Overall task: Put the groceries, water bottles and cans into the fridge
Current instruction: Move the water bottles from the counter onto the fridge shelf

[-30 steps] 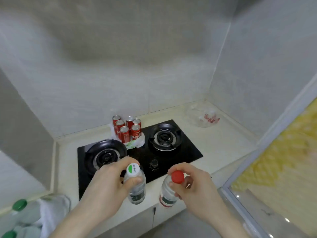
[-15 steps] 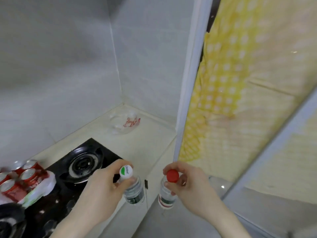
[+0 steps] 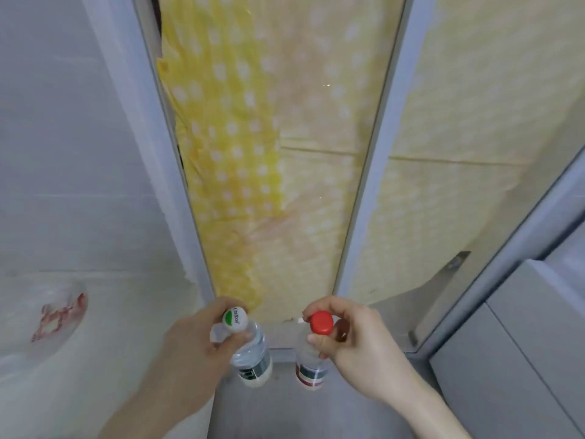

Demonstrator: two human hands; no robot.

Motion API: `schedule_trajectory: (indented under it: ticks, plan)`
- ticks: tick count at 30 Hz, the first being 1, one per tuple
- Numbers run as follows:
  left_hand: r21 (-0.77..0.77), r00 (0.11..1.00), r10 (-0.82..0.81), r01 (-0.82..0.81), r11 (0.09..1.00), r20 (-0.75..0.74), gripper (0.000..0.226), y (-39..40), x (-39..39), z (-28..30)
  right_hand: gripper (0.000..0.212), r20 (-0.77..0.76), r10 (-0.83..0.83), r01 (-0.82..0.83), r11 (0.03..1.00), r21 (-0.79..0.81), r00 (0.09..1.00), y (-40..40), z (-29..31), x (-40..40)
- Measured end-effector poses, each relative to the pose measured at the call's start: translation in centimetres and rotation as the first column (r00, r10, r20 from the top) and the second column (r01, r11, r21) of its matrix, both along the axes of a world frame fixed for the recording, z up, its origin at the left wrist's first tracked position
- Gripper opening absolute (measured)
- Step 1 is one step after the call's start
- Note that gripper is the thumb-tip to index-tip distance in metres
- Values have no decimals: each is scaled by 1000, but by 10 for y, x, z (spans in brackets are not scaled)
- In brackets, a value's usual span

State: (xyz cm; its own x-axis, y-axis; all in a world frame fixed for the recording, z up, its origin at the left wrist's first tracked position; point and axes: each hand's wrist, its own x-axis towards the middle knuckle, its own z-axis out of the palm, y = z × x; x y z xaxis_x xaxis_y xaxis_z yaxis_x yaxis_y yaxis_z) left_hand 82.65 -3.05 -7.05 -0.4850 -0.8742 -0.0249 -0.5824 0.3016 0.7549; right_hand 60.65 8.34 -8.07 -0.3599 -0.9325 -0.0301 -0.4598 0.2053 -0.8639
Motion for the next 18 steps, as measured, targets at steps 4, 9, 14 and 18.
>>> schedule_trajectory:
  ticks: [4,9,14,18]
  plan:
    - [-7,987,-162,162,987,-11,22,-55,-44,-2,27,-2,-170,170,985,-13,985,-25,0,-26]
    - [-56,933,-361,361,931,15,17,-116,-101,4,28,-16,-372,372,928,-15,928,-49,4,-57]
    - [-97,850,-525,525,845,24,27,-154,-164,4,25,-14,-556,555,830,-53,831,-48,11,-82]
    - [-130,771,-636,633,763,21,25,-156,-221,15,24,6,-686,683,723,-102,727,-28,27,-99]
